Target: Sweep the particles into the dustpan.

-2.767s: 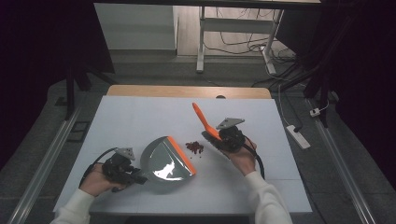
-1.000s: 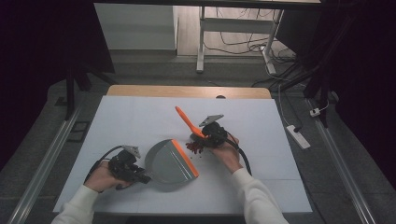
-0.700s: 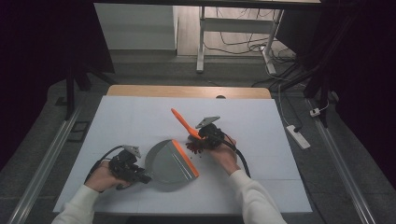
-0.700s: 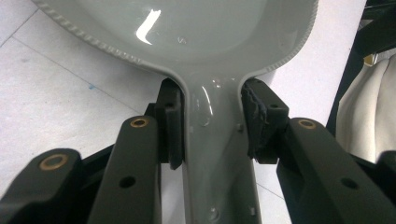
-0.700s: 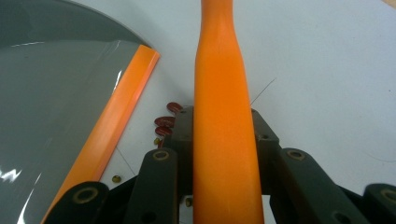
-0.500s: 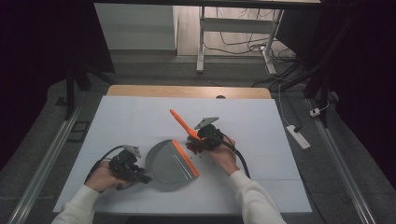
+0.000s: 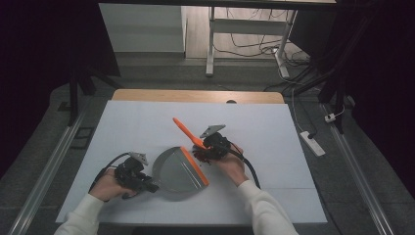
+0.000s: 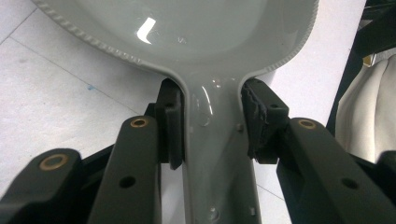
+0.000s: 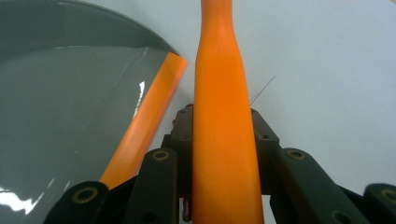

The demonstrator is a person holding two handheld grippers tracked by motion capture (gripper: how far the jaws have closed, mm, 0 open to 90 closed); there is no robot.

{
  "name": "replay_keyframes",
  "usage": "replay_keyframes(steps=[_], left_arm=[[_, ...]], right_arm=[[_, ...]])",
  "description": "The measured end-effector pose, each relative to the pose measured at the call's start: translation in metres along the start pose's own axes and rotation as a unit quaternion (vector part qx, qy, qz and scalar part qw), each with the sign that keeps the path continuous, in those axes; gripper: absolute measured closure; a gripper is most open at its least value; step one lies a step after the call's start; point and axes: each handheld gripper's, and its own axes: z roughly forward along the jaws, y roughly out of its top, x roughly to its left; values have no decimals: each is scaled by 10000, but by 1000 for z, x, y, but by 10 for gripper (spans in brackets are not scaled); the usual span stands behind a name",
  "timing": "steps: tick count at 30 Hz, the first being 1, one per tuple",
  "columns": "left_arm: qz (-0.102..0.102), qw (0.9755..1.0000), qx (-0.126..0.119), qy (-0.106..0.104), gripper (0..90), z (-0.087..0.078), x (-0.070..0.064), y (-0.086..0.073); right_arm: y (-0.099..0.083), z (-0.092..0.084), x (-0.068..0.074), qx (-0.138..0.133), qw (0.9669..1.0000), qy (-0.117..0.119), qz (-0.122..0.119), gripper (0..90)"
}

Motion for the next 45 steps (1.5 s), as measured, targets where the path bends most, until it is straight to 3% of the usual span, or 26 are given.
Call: replay_keyframes(steps=[18, 35, 39, 45], left_arm=[[10, 10000, 14, -9, 617, 0, 0, 0], [1, 10000, 7, -3, 617, 1, 0, 0], [0, 10000, 3, 7, 616, 1, 0, 0], [-3, 10000, -8, 1, 617, 1, 0, 0]], right_arm=[[5, 5, 17, -85, 9995, 306, -68, 699], [9, 5, 30, -154, 9991, 327, -234, 696], [12, 3, 34, -268, 9974, 653, -108, 699], [17, 3, 48, -310, 9948, 880, -401, 700]])
